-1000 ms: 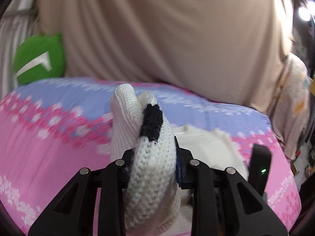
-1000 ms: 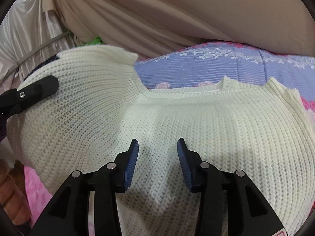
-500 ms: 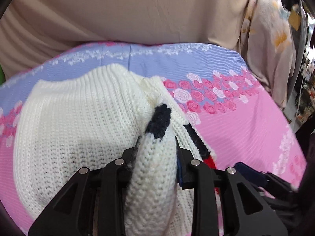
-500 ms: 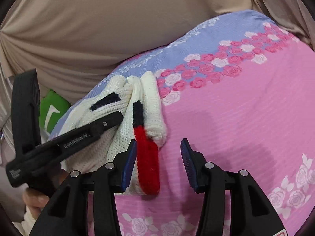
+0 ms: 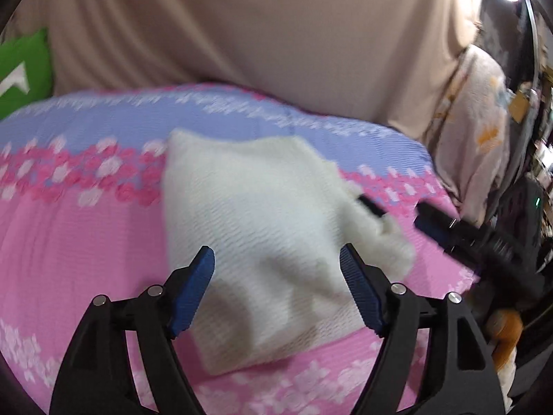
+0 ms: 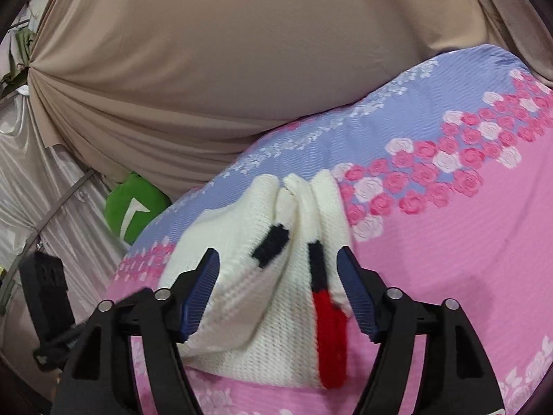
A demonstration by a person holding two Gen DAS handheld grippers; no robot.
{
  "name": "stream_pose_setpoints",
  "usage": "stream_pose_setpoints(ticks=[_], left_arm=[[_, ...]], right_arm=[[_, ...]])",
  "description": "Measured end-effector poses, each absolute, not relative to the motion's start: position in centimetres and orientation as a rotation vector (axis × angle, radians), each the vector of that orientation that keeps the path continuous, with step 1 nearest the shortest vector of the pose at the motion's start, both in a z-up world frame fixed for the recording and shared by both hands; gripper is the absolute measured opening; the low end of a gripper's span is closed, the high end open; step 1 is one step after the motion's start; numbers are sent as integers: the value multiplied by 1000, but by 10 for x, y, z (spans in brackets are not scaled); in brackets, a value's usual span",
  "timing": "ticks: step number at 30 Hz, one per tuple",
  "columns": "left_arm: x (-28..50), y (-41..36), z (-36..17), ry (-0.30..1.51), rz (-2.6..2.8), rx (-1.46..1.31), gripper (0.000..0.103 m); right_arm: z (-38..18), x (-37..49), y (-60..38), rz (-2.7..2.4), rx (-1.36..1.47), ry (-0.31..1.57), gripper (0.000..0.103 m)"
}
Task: Fold small clothes
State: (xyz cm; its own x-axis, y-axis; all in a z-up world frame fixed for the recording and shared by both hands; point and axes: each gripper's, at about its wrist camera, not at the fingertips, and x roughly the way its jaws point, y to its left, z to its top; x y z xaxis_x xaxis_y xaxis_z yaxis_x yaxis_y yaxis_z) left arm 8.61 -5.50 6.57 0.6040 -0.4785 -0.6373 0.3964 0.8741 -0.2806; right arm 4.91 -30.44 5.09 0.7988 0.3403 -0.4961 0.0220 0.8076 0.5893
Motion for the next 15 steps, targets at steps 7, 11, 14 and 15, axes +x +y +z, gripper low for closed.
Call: stream_pose_setpoints(ticks=[7, 11, 14, 15], left_arm=[[87, -36, 29, 868, -464, -153, 73], [88, -37, 20, 888, -458, -140, 73], [88, -37, 19, 878, -457, -127, 73], [89, -36, 17, 879, -463, -129, 74]], right_arm=[[30, 114, -260, 229, 496, 816, 74], [31, 115, -248, 287, 460, 804, 26], [45, 94, -284, 379, 633, 682, 23], [39, 92, -296, 365, 669, 684, 23]])
